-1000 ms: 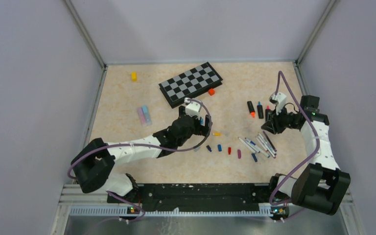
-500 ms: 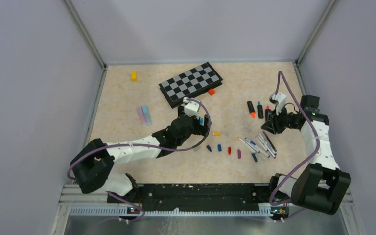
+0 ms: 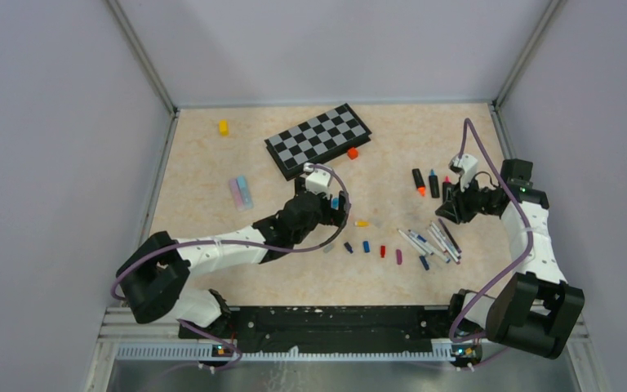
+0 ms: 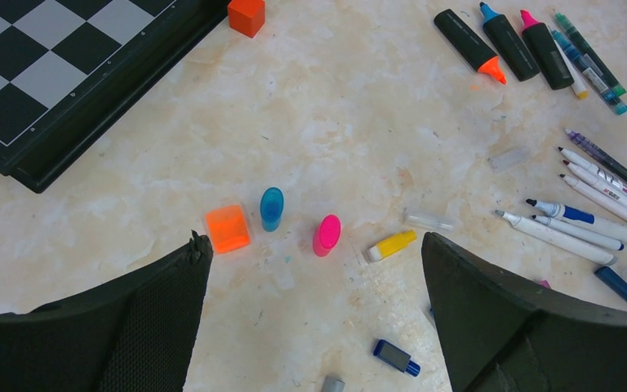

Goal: Open the pen caps
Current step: Pick up the pen from the center of the board.

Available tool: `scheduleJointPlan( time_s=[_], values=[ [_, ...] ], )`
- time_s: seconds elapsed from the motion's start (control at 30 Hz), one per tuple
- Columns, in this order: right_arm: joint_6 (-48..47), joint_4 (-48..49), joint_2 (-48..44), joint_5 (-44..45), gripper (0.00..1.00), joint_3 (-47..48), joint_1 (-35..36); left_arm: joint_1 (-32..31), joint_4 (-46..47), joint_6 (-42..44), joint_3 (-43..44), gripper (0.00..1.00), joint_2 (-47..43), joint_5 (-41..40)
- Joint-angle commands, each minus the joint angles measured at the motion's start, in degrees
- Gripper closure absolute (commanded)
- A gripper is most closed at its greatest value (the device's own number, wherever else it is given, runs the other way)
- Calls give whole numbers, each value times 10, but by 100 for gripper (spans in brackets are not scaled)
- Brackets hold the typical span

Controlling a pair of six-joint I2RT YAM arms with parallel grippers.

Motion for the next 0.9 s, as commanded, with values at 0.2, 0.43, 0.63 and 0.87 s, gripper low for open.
scheduleJointPlan(
  time_s=[0.2,0.43,0.63,0.87],
  values=[
    [-13,4,-15,-15,70,-1,-8,8,14,-5,-6,1,-25,-7],
    [-14,4,-15,-15,70,-1,-8,14,12,-4,-11,1,-29,-8],
    [-14,4,-14,-15,69,-1,-8,21,10,-4,-16,1,-35,-8],
    [-14,4,-14,-15,70,-3,-8,30,9,-4,-22,1,-39,-6]
  ],
)
